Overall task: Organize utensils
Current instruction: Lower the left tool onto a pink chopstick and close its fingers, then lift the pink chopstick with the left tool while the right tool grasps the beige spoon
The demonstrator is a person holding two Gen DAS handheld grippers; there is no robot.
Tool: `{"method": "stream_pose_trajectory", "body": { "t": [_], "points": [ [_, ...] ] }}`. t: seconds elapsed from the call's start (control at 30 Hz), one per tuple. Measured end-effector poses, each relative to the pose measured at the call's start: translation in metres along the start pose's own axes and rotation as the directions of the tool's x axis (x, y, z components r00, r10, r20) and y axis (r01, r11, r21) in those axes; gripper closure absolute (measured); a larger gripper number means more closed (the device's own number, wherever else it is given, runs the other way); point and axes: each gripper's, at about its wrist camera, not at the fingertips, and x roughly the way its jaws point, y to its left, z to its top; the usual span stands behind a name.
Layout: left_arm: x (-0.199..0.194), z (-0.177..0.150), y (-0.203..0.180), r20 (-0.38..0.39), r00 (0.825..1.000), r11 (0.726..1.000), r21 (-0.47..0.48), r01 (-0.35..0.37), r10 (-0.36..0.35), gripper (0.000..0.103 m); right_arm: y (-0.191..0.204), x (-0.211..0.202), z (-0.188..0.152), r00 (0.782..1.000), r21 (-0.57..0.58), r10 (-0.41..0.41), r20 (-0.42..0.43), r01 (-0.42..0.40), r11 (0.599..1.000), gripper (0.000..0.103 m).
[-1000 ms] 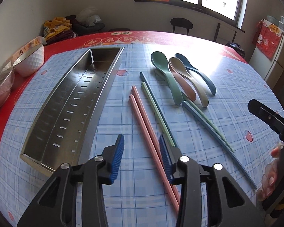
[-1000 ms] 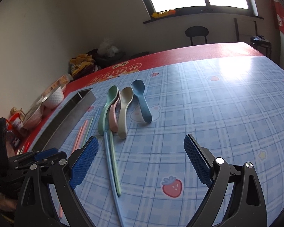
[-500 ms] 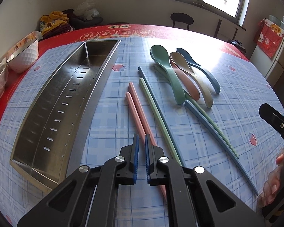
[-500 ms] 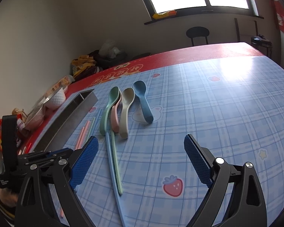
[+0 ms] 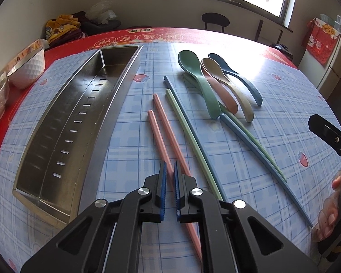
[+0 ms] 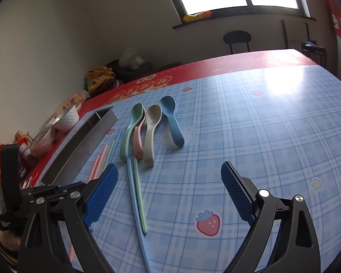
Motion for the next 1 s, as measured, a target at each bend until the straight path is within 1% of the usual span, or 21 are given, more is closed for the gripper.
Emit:
{"method": "stream_pose_trajectory", "body": {
  "t": [0.17, 0.47, 0.53, 0.6, 0.63, 0.77, 0.8, 0.9, 1.0],
  "points": [
    [-0.006, -0.008, -0.001, -0.004, 1.0, 0.999, 0.027, -0.02, 0.02, 0.096, 0.0, 0.0, 0.0, 1.0, 0.001, 0.002, 0.001, -0.002, 1.0, 0.014],
    [-0.013, -0.016, -0.002, -0.017, 0.999, 0.999, 0.028, -0.034, 0.035, 0.096, 0.001, -0.001, -0.001, 1.0, 0.001, 0.008, 0.0, -0.008, 1.0, 0.014],
    [-0.014, -0.018, 0.0, -0.016, 0.999, 0.999, 0.011, -0.043, 0.044, 0.094, 0.001, -0.002, -0.001, 1.0, 0.002, 0.008, 0.001, -0.008, 1.0, 0.014],
    [-0.016, -0.02, 0.0, -0.012, 0.998, 0.998, 0.015, -0.062, 0.062, 0.09, 0.001, -0.001, -0.001, 1.0, 0.002, 0.008, 0.0, -0.008, 1.0, 0.014],
    [-0.017, -0.022, -0.001, -0.012, 0.998, 0.998, 0.016, -0.066, 0.066, 0.09, 0.001, -0.001, -0.001, 1.0, 0.002, 0.008, 0.0, -0.008, 1.0, 0.014],
    [-0.021, -0.029, -0.001, -0.014, 0.998, 0.998, 0.015, -0.055, 0.055, 0.09, 0.002, -0.002, -0.001, 1.0, 0.0, 0.01, -0.001, -0.01, 1.0, 0.014],
    [-0.02, -0.031, -0.002, -0.028, 0.998, 0.999, 0.017, -0.051, 0.051, 0.09, 0.001, -0.002, -0.001, 1.0, 0.0, 0.01, -0.001, -0.01, 1.0, 0.014],
    [-0.023, -0.038, -0.004, -0.019, 0.998, 0.998, 0.029, -0.056, 0.056, 0.089, 0.002, -0.002, -0.001, 1.0, -0.001, 0.012, -0.001, -0.012, 1.0, 0.014],
    [-0.023, -0.041, -0.002, -0.005, 0.999, 0.999, 0.025, -0.045, 0.045, 0.089, 0.003, -0.002, -0.001, 1.0, -0.002, 0.013, -0.003, -0.013, 1.0, 0.014]
  ]
}}
